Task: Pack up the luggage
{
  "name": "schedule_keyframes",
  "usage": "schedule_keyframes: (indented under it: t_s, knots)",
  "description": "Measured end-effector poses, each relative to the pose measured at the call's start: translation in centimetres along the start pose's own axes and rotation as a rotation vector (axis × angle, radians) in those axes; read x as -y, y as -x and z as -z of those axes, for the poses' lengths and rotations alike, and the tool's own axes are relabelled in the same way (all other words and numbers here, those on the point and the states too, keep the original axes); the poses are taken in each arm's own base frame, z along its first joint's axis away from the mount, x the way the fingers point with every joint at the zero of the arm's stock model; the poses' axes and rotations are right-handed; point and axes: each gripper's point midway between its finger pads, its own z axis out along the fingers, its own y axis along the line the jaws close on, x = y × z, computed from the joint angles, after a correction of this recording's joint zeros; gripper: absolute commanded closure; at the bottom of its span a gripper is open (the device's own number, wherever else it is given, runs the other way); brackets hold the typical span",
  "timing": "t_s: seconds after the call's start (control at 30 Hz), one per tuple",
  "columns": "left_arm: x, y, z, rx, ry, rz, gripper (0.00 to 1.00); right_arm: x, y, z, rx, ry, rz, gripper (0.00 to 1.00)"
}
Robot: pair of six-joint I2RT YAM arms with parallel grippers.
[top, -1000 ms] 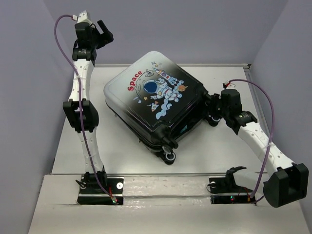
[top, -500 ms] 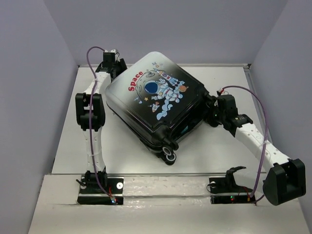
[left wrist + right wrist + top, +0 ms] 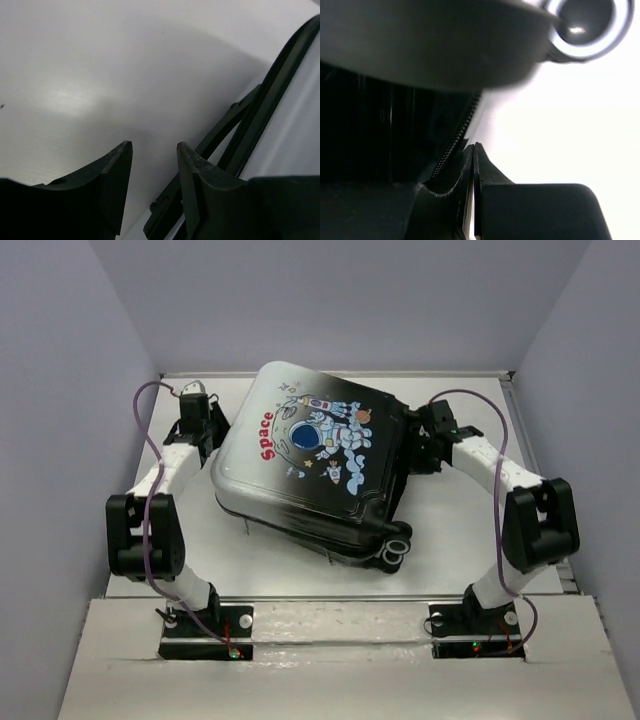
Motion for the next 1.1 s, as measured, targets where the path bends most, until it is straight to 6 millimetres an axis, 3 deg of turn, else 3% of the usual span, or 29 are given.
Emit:
schedule_keyframes:
  t_s: [0.07,0.1,0.17,0.2,0.23,0.3,0.33,0.37,0.47,0.5,0.57,0.6,0.63,0.67,0.7,0.77,0.87,0.97,1.0,1.1]
  knots:
    - [-1.7,-1.6,2.2,0.009,0.033,0.007,0.47,-0.8,2.1,-1.1,-0.001,-0.009,0.018,0.84]
    - [-2.6,-2.7,3.4,0.01,0.052,0.008,0.47,-1.5,3.4,-1.8,-0.002,-0.008,0.026,0.62]
    - [-3.8,-4.7,6.1,0.02,0.071,0.007,0.47,-2.8,6.9,-3.2,0.004,-0.01,0.071,0.36]
    - [-3.9,-5.2,7.1,0.026,0.065,0.01,0.46,-3.9,9.1,-4.2,0.029,0.009,0.093,0.16]
    - [-3.7,-6.5,8.5,0.029,0.049,0.0,0.46,-4.9,10.9,-4.6,0.044,0.024,0.095,0.1]
    - [-3.9,-8.4,10.7,0.024,0.037,-0.018,0.46,-7.1,15.8,-5.3,0.134,0.06,0.121,0.04]
    - [-3.9,-9.5,11.8,0.015,0.028,-0.015,0.45,-8.7,19.0,-4.7,0.21,0.1,0.124,0.03]
    - [-3.8,-10.2,12.5,0.015,0.015,-0.015,0.45,-10.3,20.9,-3.8,0.254,0.146,0.124,0.03]
    - [-2.5,-11.8,13.9,0.002,-0.055,0.004,0.44,-15.9,23.1,1.3,0.341,0.303,0.173,0.04]
    - [-1.5,-12.5,14.4,-0.015,-0.103,0.008,0.43,-18.5,23.1,4.7,0.375,0.375,0.206,0.11]
    - [0.1,-13.3,15.2,-0.04,-0.18,0.022,0.43,-20.9,22.2,8.9,0.398,0.451,0.251,0.27]
    - [0.8,-13.5,15.5,-0.048,-0.209,0.025,0.43,-21.5,21.6,10.6,0.407,0.476,0.266,0.51]
    - [1.2,-13.6,15.7,-0.05,-0.222,0.026,0.43,-21.7,20.7,12.7,0.416,0.495,0.292,0.63]
    - [1.5,-13.7,15.8,-0.054,-0.234,0.028,0.43,-21.3,19.9,14.5,0.422,0.504,0.31,0.85]
    - [1.8,-13.8,15.9,-0.058,-0.243,0.029,0.43,-20.8,19.4,16.1,0.435,0.51,0.308,0.89]
    - [2.0,-13.9,16.0,-0.058,-0.245,0.033,0.43,-18.8,17.2,17.9,0.459,0.517,0.313,0.93]
    - [2.5,-13.7,16.7,-0.036,-0.273,0.049,0.46,-14.1,10.2,20.5,0.446,0.543,0.3,0.93]
    - [3.9,-12.5,18.3,0.018,-0.355,0.067,0.52,-12.8,3.1,22.4,0.467,0.677,0.317,0.93]
    - [4.3,-12.3,18.6,0.03,-0.378,0.07,0.54,-12.4,-0.5,22.4,0.451,0.736,0.333,0.93]
    - [5.6,-11.9,19.7,0.052,-0.46,0.076,0.59,-12.3,-7.4,20.9,0.381,0.847,0.362,0.93]
